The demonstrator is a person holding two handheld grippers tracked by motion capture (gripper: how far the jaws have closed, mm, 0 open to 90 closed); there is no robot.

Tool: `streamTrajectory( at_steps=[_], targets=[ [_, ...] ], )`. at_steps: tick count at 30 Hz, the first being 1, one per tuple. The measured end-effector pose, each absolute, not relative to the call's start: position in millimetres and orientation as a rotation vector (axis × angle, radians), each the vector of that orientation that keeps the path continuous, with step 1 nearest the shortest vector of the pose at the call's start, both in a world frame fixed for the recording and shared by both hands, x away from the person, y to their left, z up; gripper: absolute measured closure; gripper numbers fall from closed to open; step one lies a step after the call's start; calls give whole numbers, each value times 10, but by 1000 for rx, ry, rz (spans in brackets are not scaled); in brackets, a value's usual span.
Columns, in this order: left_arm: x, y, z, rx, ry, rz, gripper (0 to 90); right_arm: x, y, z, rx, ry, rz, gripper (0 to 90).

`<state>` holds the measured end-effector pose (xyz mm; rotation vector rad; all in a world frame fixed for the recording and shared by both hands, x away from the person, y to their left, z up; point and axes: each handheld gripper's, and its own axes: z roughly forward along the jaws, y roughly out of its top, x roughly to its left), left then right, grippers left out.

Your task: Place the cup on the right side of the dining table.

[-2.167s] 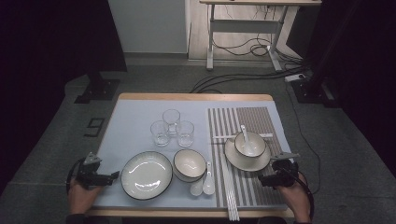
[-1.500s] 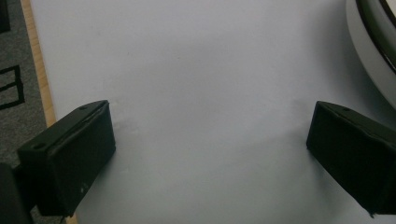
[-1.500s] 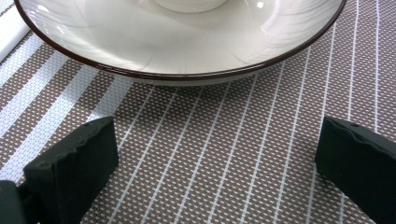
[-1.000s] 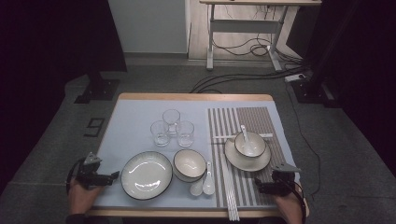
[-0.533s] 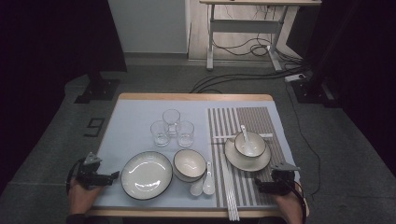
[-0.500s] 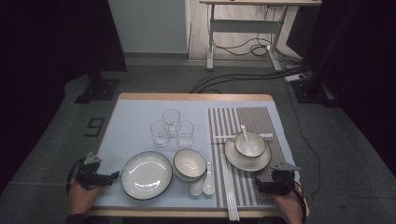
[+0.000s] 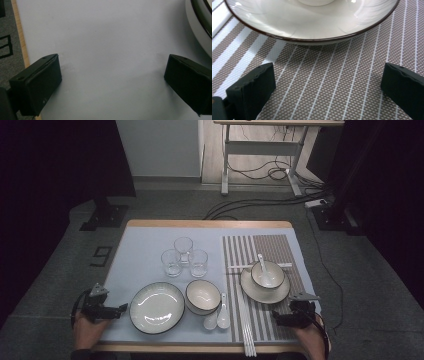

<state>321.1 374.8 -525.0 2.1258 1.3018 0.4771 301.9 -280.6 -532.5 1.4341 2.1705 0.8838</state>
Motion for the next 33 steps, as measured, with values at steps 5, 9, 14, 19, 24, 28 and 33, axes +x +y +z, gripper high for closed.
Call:
streamTrajectory(
  at_steps=[5,9,14,19,24,28,33],
  targets=[
    [3211,3748,-5250,2126,1302,477,9,2988,-2791,-5271,1421,2198,877,0],
    [3210,3747,-5250,2126,1302,478,10,2954,-2772,-5182,1404,2222,866,4],
    [3210,3747,-5250,2126,1302,478,10,2926,-2759,-5049,1377,2248,860,17],
    [3209,3747,-5250,2126,1301,479,10,2934,-2750,-4933,1364,2275,869,19],
    [3209,3746,-5250,2125,1301,479,10,2966,-2707,-4838,1336,2299,883,18],
    [3208,3746,-5250,2125,1301,479,10,2989,-2666,-4787,1321,2313,899,17],
    [3209,3747,-5250,2126,1301,479,10,3036,-2595,-4737,1317,2341,899,18]
  ],
)
